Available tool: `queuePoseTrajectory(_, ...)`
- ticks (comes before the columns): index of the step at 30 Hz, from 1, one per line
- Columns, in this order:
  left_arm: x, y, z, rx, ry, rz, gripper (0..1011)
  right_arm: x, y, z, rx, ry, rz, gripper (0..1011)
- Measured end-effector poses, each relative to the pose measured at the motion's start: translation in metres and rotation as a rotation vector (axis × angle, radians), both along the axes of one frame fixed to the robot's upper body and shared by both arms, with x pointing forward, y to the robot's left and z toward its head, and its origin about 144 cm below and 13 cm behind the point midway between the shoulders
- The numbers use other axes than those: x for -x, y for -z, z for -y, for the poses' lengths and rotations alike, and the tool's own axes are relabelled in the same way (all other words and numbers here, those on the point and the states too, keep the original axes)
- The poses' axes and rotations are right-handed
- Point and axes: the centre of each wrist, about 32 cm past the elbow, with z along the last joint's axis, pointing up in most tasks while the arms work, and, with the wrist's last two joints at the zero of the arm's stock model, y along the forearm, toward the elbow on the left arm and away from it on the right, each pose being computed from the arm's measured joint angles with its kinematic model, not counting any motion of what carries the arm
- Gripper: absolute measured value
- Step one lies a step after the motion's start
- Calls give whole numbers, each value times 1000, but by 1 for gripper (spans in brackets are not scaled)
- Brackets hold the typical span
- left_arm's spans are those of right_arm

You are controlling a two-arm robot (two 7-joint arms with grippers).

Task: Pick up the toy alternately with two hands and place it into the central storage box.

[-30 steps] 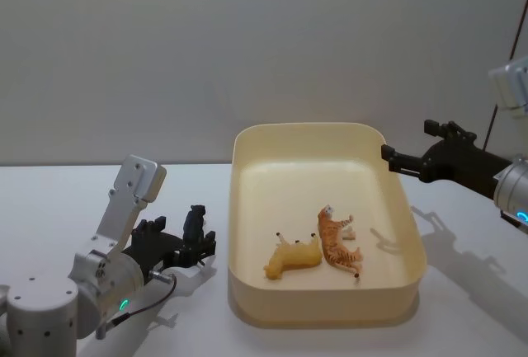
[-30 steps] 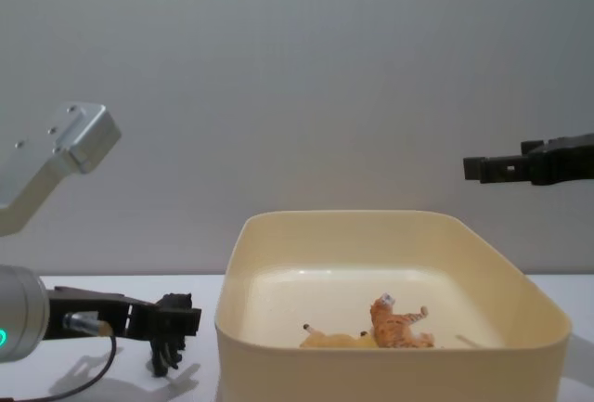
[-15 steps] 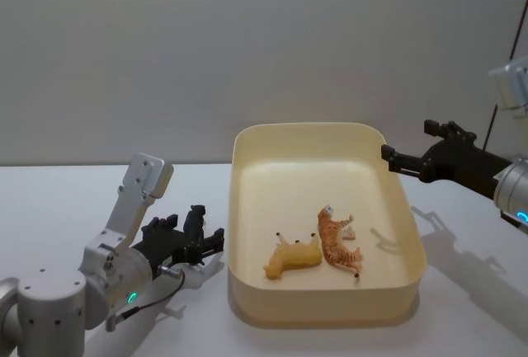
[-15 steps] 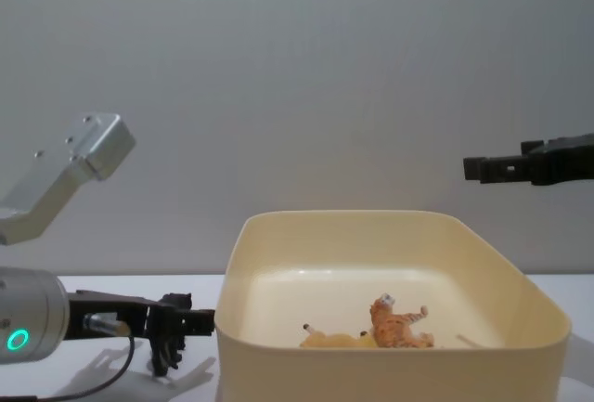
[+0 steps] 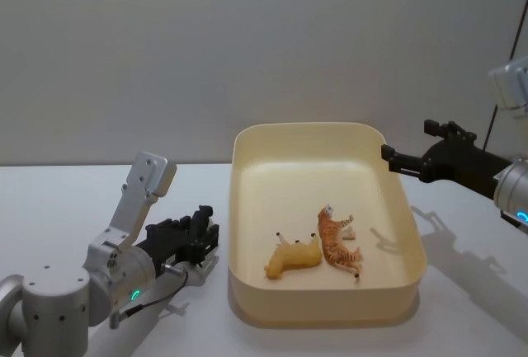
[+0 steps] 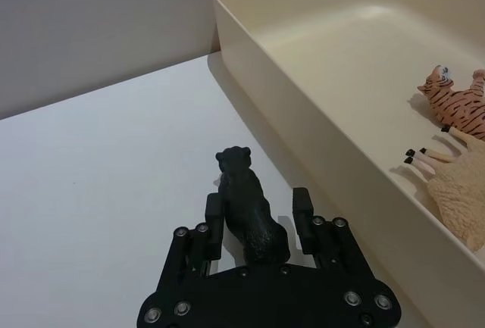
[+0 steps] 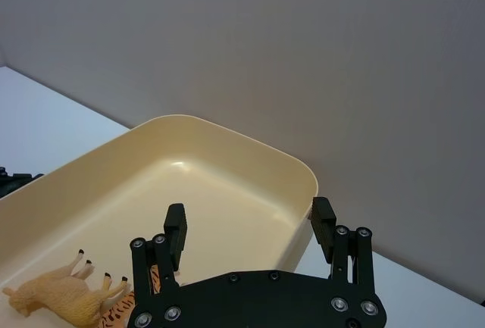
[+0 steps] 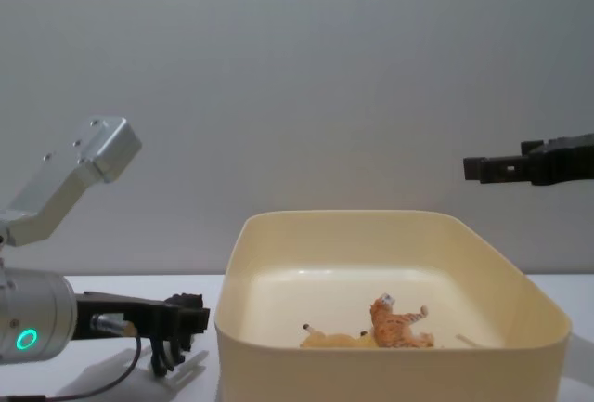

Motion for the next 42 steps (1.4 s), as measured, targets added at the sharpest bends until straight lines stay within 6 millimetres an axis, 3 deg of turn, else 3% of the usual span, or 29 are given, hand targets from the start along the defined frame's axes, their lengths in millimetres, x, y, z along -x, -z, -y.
queuePoseTrajectory(5, 0, 0, 0, -3, 1, 2, 415, 0, 0, 0, 0, 0, 0, 1001)
queuePoseTrajectory(10, 1, -2, 0, -20, 0, 6, 304, 0, 0, 0, 0, 0, 0, 1001)
queuePoseTrajectory(30, 4, -36, -17, -100, 39, 118, 304, 0, 0, 0, 0, 0, 0, 1001)
queuePoseTrajectory(42, -9, -65, -19, -55, 170, 228, 304, 0, 0, 0, 0, 0, 0, 1001)
